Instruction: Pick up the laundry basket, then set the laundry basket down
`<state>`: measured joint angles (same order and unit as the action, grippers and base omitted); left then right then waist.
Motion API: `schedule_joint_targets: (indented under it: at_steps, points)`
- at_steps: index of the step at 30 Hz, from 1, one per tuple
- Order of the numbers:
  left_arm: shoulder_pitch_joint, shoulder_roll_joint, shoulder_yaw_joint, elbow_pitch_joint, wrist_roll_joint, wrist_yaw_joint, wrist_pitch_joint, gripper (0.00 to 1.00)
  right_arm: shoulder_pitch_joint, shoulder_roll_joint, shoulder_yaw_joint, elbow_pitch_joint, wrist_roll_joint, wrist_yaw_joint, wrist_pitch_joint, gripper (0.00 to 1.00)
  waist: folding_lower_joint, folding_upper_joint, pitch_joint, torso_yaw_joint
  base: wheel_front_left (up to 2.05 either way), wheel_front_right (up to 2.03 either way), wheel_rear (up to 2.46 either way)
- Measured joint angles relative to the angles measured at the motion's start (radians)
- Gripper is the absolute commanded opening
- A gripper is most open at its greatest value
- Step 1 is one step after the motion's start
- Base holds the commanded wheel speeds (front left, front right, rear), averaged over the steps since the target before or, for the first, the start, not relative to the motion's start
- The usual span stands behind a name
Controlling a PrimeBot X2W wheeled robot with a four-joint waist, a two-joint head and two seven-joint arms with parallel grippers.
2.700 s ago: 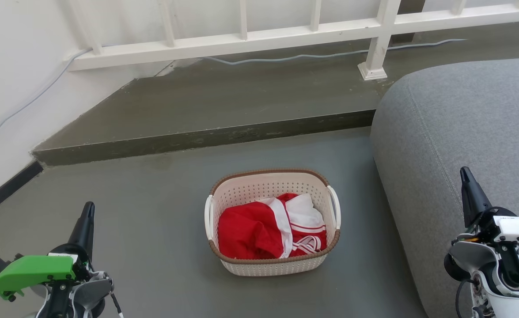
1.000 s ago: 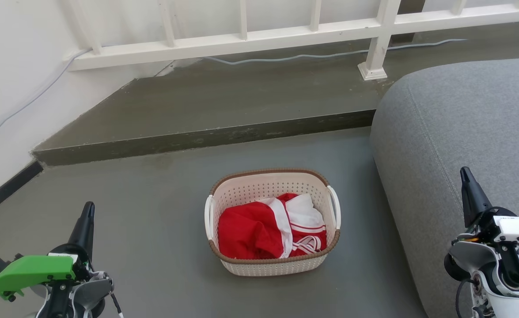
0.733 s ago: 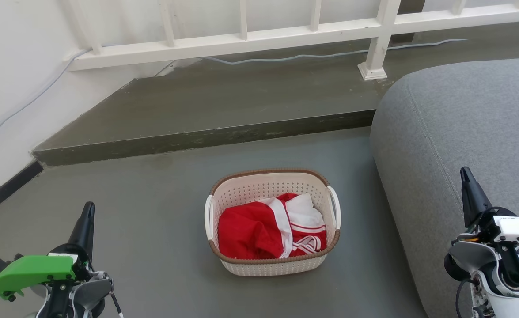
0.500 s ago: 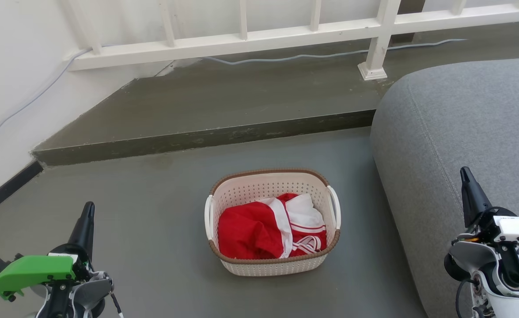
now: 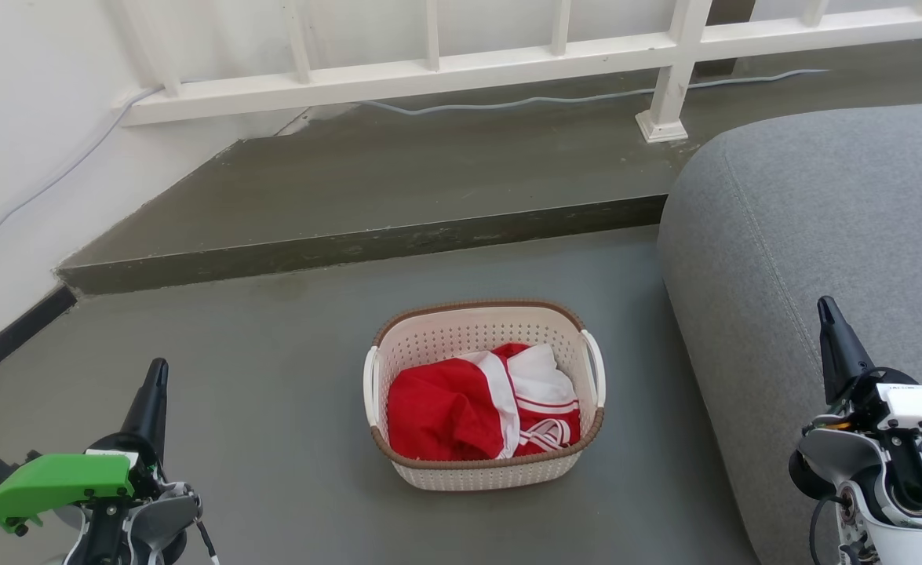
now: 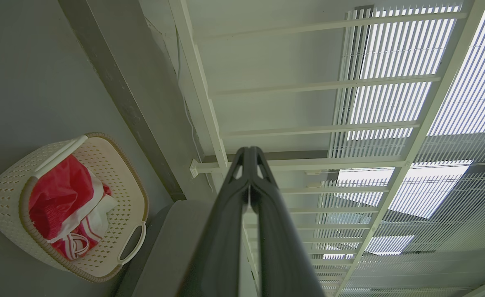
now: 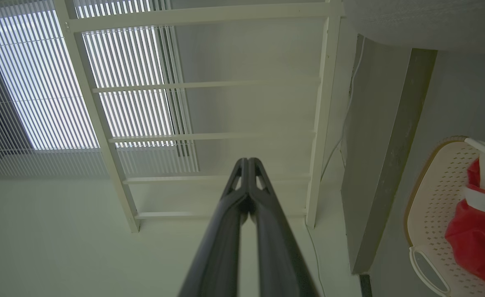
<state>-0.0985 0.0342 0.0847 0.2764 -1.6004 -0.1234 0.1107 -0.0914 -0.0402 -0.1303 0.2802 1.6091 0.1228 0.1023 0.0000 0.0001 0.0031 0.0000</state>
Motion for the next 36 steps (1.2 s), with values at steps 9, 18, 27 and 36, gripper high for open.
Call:
schedule_joint_targets:
  at_steps: [9,18,27,36]
  points:
    - [0.0,0.0,0.0,0.0,0.0,0.0,0.0,0.0,0.0,0.0,0.0,0.0,0.0,0.0,0.0,0.0,0.0,0.0,0.0,0.0,0.0,0.0,0.0]
    - [0.003,-0.01,-0.001,0.029,0.0,0.001,0.0,1.0,0.013,0.011,0.002,0.027,0.0,-0.001,-0.001,1.0,0.0,0.0,0.0,0.0,0.0,0.0,0.0]
    - [0.025,-0.024,-0.017,0.056,0.0,0.001,-0.01,1.0,0.055,0.03,0.009,0.047,0.0,-0.001,-0.005,1.0,0.0,0.0,0.001,0.0,0.0,0.0,0.0]
    - [0.025,-0.024,-0.032,0.034,0.002,0.001,-0.039,1.0,0.054,0.03,0.026,0.017,-0.006,-0.001,-0.019,1.0,0.0,0.0,0.003,0.0,0.0,0.0,0.0]
